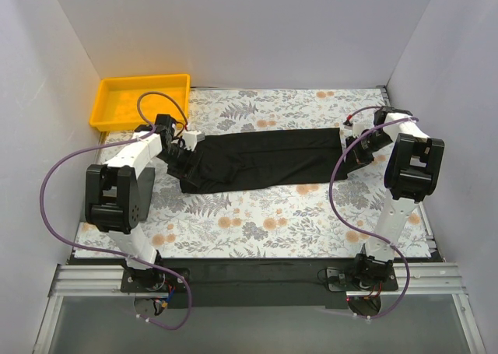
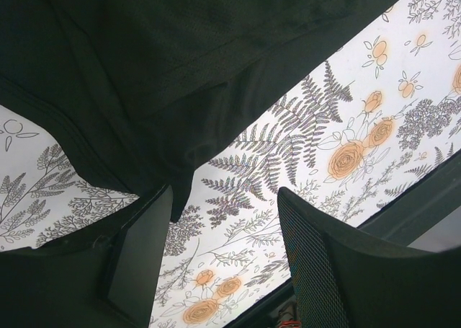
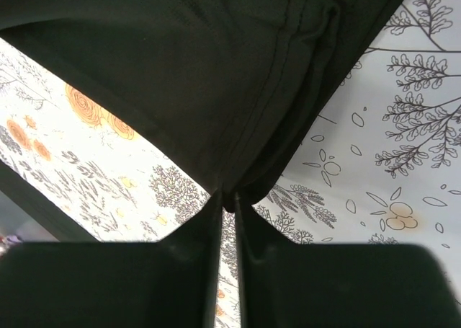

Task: Fold and stack the t-shirts
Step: Fold the tshirt

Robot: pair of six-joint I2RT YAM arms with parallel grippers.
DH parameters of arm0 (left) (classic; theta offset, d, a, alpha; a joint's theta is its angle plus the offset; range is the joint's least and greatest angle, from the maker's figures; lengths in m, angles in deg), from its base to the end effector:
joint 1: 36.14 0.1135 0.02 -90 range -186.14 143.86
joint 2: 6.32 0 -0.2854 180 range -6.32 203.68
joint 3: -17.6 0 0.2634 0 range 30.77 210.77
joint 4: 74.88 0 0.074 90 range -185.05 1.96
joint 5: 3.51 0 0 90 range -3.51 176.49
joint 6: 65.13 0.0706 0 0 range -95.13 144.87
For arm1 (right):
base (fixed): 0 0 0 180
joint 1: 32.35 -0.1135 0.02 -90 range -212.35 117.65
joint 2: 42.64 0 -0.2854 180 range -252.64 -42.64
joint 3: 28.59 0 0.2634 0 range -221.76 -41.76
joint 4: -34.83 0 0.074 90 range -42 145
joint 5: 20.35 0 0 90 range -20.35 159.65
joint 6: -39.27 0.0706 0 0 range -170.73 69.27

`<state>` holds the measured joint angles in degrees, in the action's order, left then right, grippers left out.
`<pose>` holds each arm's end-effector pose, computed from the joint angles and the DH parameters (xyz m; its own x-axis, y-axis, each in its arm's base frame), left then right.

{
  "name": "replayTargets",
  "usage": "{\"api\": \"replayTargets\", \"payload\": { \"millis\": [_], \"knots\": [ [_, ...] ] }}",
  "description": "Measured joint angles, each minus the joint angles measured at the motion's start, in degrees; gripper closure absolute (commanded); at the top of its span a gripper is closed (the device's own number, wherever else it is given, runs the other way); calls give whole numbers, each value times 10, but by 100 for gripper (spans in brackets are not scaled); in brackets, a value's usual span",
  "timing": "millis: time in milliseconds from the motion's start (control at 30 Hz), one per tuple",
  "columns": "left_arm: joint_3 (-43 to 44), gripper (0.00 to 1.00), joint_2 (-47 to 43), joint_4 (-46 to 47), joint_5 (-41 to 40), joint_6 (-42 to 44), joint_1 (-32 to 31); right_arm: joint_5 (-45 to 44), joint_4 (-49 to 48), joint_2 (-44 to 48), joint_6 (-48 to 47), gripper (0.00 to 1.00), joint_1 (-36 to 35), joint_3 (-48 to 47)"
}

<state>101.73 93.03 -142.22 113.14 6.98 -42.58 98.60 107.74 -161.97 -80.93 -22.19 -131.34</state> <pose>0.3326 -0.0694 0.1900 -0.9862 -0.1650 0.0134 -0.1524 0.8731 -0.4630 0.4130 -0.0393 0.1514 -0.9262 -0.2812 -0.2512 -0.3654 0.8338 0.4139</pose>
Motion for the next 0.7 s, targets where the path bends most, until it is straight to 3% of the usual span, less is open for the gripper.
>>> {"api": "replayTargets", "payload": {
  "millis": [200,700],
  "knots": [
    [-8,40,7,5,1,-1,0,2,0,0,-1,99,0,3],
    [-20,40,7,24,-54,-13,3,0,-2,0,-15,99,0,32]
  ]
}}
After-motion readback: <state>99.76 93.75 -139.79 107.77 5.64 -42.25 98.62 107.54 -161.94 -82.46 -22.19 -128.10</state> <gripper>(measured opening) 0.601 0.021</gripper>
